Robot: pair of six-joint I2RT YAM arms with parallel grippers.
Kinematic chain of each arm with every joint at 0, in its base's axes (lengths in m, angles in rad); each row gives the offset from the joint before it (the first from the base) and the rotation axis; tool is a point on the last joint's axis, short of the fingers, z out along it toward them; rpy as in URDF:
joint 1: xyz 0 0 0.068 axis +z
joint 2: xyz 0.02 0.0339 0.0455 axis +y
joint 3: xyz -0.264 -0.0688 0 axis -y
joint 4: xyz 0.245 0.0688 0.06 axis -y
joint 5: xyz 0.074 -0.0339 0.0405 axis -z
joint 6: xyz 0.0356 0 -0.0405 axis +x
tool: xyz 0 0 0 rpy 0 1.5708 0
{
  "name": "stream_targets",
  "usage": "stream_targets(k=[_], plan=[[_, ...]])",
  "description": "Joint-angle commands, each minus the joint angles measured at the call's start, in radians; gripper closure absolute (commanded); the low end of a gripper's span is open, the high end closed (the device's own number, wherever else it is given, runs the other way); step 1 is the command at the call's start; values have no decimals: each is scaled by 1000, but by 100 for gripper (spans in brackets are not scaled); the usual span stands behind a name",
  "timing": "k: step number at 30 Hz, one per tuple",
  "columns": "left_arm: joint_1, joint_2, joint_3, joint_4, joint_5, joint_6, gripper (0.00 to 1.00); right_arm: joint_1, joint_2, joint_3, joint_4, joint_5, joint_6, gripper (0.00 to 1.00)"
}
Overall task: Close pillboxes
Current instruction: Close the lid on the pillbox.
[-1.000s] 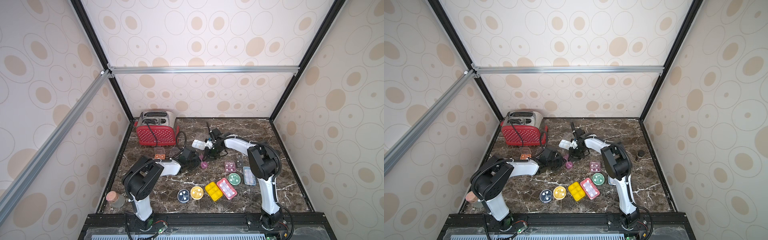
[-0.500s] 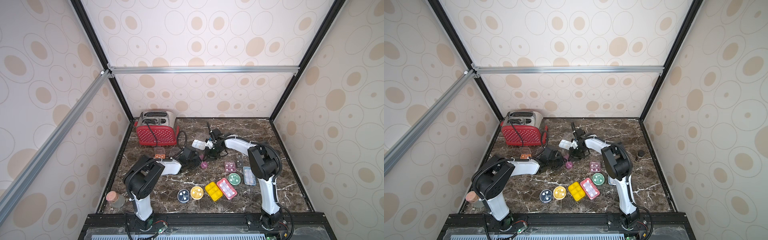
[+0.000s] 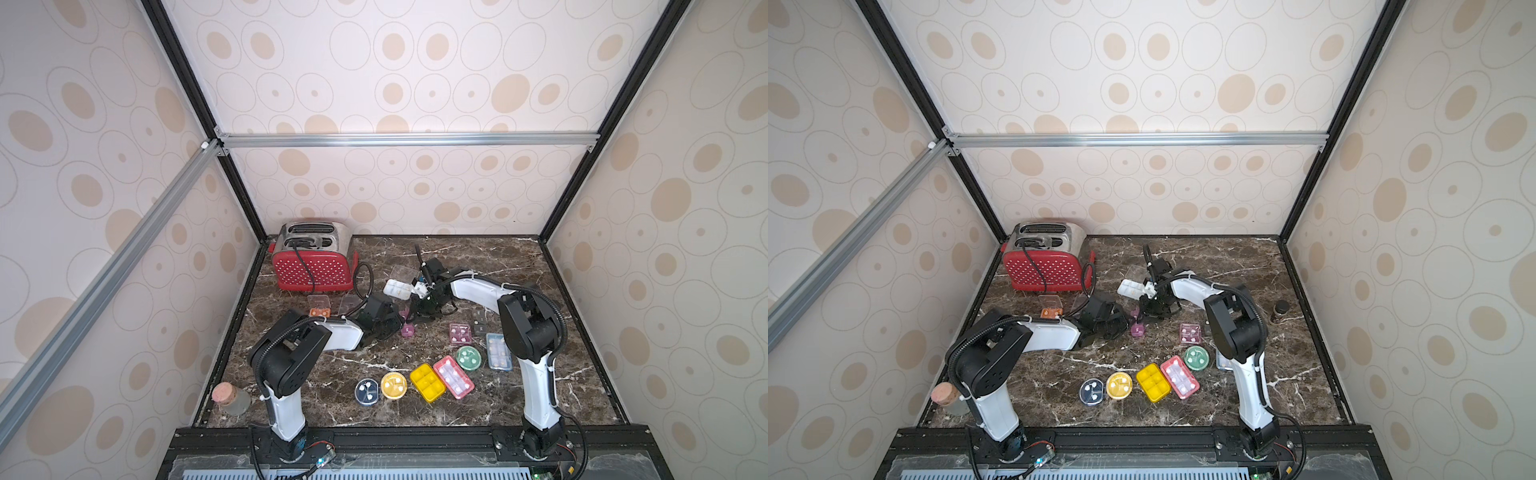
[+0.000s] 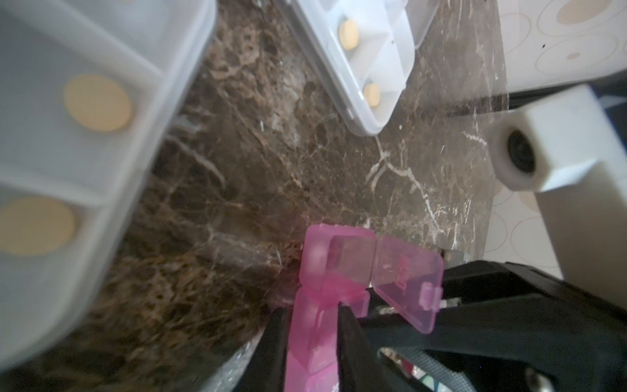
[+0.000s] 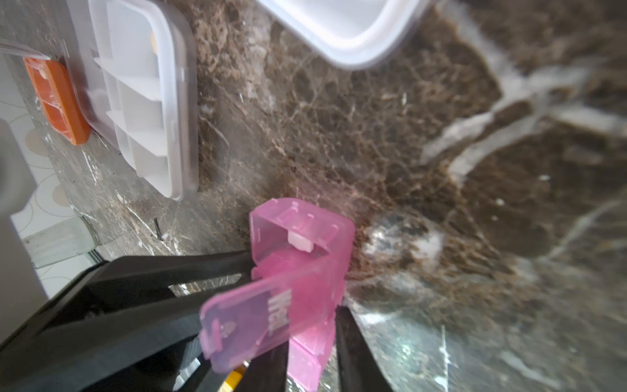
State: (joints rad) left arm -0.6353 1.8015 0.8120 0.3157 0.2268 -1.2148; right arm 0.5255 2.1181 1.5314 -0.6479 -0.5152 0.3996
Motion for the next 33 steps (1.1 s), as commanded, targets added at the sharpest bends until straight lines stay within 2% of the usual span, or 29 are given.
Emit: stream_targets(k=[1,5,10,13,21,27,33], plan=[[-12,-64,-30,-99,-2,26,66,13,-56,-1,-82,38,-16,70],[-9,-171,4,-197,-7,93,53,3,-114,1,-111,41,-29,62],[7,-220,68,-257,7,151,16,-30,-163,-21,-99,38,-20,56],[16,-180,133,-297,9,200,1,-59,-159,-25,-86,27,-11,56],[29,-1,317,-417,-16,317,1,-102,-165,-50,-71,11,-16,55],[42,78,366,-438,-6,323,1,-119,-175,-77,-64,7,-27,55],[41,102,362,-432,0,310,20,-116,-143,-72,-44,-20,-23,57]])
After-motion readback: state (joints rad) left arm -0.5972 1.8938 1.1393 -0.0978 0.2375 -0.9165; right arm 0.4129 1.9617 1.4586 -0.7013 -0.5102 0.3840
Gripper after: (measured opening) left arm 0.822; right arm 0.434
